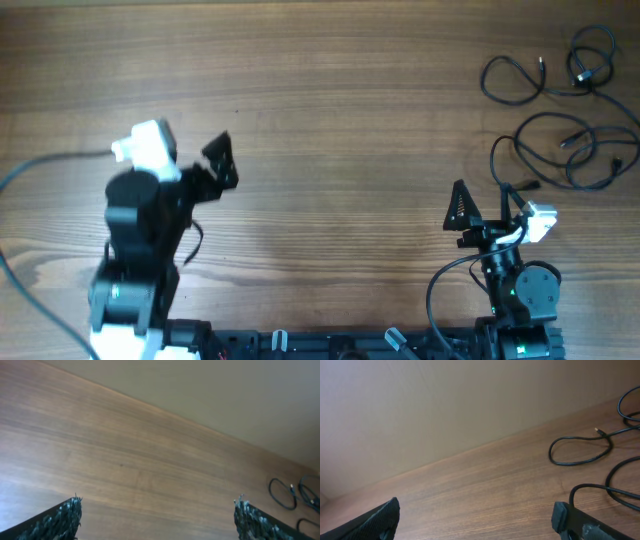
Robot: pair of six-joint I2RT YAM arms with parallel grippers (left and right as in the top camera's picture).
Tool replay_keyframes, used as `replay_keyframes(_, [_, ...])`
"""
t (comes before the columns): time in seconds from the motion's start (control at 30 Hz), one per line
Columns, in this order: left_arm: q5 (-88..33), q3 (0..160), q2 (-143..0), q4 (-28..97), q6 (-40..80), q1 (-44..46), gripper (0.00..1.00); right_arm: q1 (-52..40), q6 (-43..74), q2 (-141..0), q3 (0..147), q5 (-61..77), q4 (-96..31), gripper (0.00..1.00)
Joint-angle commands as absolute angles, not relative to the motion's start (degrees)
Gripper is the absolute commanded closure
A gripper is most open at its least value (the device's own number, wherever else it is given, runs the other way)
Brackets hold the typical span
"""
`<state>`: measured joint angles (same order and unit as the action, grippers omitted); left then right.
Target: Untangle cables
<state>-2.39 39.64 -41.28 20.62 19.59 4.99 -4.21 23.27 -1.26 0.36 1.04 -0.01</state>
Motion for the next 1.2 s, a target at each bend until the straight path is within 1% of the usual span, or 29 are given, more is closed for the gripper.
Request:
replay_keyframes(0.0, [-2.07, 31.7, -31.14, 17.8, 13.56, 4.32, 0.0, -4.49, 22.9, -0.97, 0.3, 1.08, 0.19, 0.0])
replay_keyframes(0.2, [-2.0, 21.52, -14.66, 15.57, 9.32, 4.21, 0.0, -4.49, 22.87, -0.97, 0.3, 1.08, 0.19, 0.0])
replay_keyframes(0.33, [-1.39, 16.93, -8.95, 13.74, 9.15, 4.21, 0.0, -4.49, 22.9, -0.97, 0.3, 1.08, 0.19, 0.0])
replay_keyframes(0.47, [-1.41, 10.83, -5.06, 7.25, 9.19, 3.84, 0.0, -4.49, 22.9, -0.97, 0.3, 1.08, 0.19, 0.0])
replay_keyframes(0.67, [-1.39, 4.64, -1.98, -0.51, 9.17, 2.59, 0.0, -4.49, 22.87, -0.97, 0.3, 1.08, 0.19, 0.0])
replay_keyframes(0.97, [-0.12, 0.32, -0.16, -4.51, 9.39, 2.33, 0.0, -4.49, 22.87, -0.97, 0.3, 1.08, 0.19, 0.0])
replay_keyframes(1.07, [-0.12, 0.32, -0.16, -4.23, 9.39, 2.33, 0.0, -4.49, 22.87, -0.97, 0.3, 1.08, 0.19, 0.0])
replay_keyframes(1.13, [-0.4, 0.32, -0.16, -1.1, 9.41, 2.33, 0.0, -4.49, 22.9, -0.97, 0.3, 1.08, 0.19, 0.01])
replay_keyframes(1.17, [-0.71, 0.32, -0.16, 2.59, 9.43, 2.35, 0.0, -4.49, 22.9, -0.97, 0.3, 1.08, 0.19, 0.0])
